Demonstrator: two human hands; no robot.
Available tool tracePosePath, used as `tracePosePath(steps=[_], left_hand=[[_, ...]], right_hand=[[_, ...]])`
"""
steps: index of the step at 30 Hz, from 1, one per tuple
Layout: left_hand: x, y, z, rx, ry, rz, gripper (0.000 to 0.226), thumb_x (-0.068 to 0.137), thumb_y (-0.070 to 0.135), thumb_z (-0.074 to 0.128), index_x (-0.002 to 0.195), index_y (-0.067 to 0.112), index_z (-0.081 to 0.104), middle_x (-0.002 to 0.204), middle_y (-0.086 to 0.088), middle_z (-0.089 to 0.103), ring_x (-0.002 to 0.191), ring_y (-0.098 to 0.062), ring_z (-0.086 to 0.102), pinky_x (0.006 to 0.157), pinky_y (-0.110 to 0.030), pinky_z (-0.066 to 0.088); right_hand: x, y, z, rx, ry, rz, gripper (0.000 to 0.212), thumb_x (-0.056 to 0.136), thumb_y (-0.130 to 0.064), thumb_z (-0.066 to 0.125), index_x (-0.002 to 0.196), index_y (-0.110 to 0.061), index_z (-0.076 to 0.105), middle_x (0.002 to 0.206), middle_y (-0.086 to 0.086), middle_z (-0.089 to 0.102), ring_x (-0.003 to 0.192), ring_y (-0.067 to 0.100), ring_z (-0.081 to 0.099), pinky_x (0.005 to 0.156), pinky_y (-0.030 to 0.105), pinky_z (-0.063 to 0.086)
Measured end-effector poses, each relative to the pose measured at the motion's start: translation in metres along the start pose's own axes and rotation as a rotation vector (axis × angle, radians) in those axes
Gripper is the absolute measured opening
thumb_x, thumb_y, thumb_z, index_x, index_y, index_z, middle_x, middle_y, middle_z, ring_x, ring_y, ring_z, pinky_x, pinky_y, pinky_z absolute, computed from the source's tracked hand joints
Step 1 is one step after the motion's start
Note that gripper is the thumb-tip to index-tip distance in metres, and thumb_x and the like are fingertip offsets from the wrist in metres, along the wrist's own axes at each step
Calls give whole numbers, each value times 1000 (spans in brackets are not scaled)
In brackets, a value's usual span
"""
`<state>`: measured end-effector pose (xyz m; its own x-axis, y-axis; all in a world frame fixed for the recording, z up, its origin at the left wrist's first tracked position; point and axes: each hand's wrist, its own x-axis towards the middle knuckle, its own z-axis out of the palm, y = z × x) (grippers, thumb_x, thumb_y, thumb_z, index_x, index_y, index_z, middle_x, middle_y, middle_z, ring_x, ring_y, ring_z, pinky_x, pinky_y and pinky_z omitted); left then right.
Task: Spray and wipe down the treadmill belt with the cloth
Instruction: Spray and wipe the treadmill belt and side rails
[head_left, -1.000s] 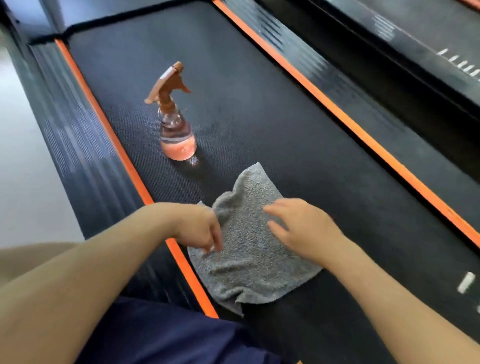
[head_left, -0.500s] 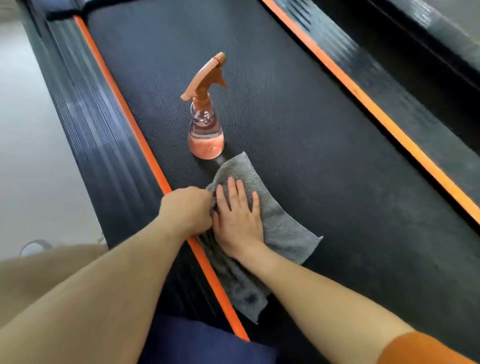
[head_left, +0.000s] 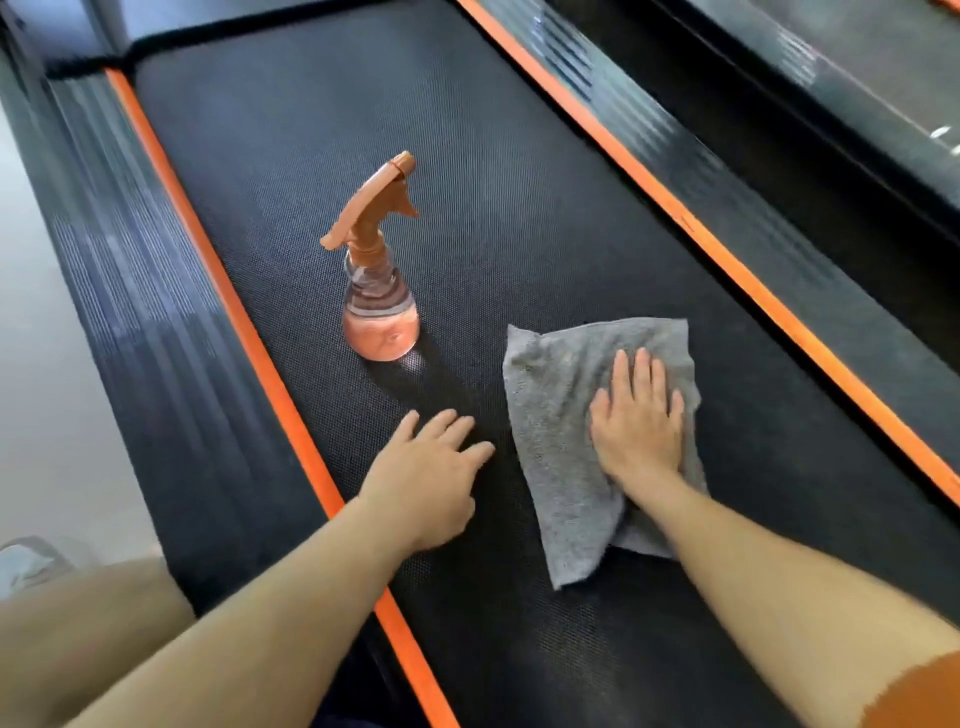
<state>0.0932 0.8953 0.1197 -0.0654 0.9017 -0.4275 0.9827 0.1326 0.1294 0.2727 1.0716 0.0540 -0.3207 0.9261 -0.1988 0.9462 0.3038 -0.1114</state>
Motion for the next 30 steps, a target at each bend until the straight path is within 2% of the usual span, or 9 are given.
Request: tracePosePath(steps=[3,7,9,12,18,21,23,26,30], left_hand=[[6,-20,1,-256,197,-113,56,90,23,47,146,18,43,151,-8,39,140,-28,35,113,-41,35],[-6,-38,9,-278,271,-137,68,82,39,29,134,6,57,133,-20,55,123,-38,54,100,-46,50],[-8,-40,17,-201,219,-81,65,82,33,32,131,2,59,131,-28,57,119,-43,58,97,-49,50],[-7,-41,20,-267,203,-131,60,92,34,40,145,8,46,152,-21,39,140,-38,39,113,-44,36],[11,-53,-6,-678,617,-631,59,82,27,77,129,4,51,125,-14,51,110,-23,49,97,-32,39],[22,-74,-27,-937,715,-810,84,75,40,82,141,11,39,136,-11,48,122,-24,50,108,-40,41],[30,-83,-37,-1048,677,-764,93,76,42,82,150,24,29,145,0,46,131,-18,46,113,-41,37],[46,-89,-43,-1161,677,-631,73,65,49,84,130,39,51,120,16,65,111,-8,62,107,-41,45],[65,-103,-47,-1159,687,-463,34,73,37,85,92,51,60,86,22,70,83,2,66,85,-29,52]], right_hand=[[-43,-81,27,25,124,-127,66,95,-41,25,150,-9,40,159,21,27,148,35,26,117,57,23],[-94,-148,39,-44,-167,-637,71,97,-44,23,159,-18,1,167,7,-8,153,21,-13,120,46,-13],[-66,-123,31,2,-89,-785,69,95,-48,25,159,-22,19,167,2,9,154,19,4,122,43,-3],[-4,-44,16,-65,36,-566,65,93,-51,29,151,-24,39,160,1,33,147,22,32,116,48,20],[37,9,-3,27,80,101,64,100,-40,25,158,-13,20,166,9,10,153,25,9,122,51,11],[-4,-81,23,38,191,-102,63,89,-39,32,139,-6,54,152,20,43,142,34,38,113,55,29],[-35,-133,34,34,109,-368,64,88,-43,34,139,-12,55,152,14,45,142,29,40,114,53,23],[-32,-134,27,-5,-34,-696,64,91,-49,34,145,-19,50,156,5,41,144,23,37,115,47,15],[83,-34,-5,-127,69,-461,70,93,-54,23,153,-19,37,159,5,35,147,21,32,116,41,14]])
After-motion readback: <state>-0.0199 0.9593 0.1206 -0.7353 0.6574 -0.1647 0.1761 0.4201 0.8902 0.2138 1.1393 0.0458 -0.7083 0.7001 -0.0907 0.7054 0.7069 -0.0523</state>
